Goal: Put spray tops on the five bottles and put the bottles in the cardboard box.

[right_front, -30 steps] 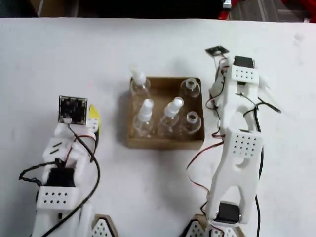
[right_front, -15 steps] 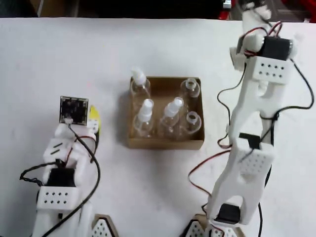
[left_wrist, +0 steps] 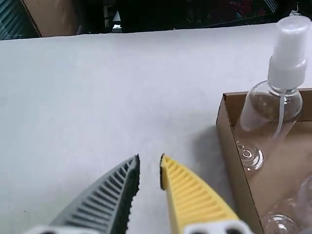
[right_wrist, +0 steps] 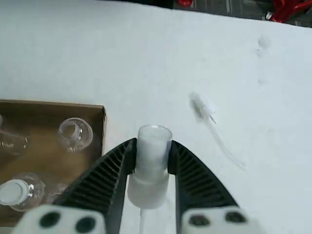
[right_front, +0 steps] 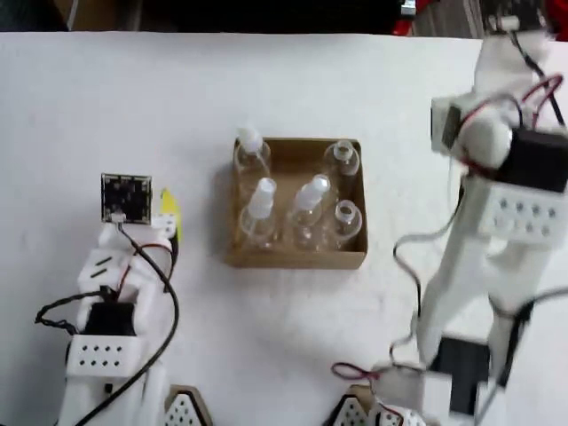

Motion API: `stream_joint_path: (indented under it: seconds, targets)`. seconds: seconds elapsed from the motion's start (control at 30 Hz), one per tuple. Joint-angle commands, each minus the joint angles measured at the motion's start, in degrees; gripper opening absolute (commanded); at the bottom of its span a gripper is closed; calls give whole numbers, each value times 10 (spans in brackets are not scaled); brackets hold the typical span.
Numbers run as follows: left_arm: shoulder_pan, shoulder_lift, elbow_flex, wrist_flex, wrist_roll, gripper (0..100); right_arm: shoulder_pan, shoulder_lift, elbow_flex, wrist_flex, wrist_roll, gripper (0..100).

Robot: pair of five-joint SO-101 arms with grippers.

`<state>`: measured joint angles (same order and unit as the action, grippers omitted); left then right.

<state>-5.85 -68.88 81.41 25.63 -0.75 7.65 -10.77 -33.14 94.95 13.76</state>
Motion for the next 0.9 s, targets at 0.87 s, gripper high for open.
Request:
stream_joint_path:
  seconds: [0.87]
  targets:
    - [-30, -12, -7, -15, 14, 74, -138, -264, 589, -841, -222, 15]
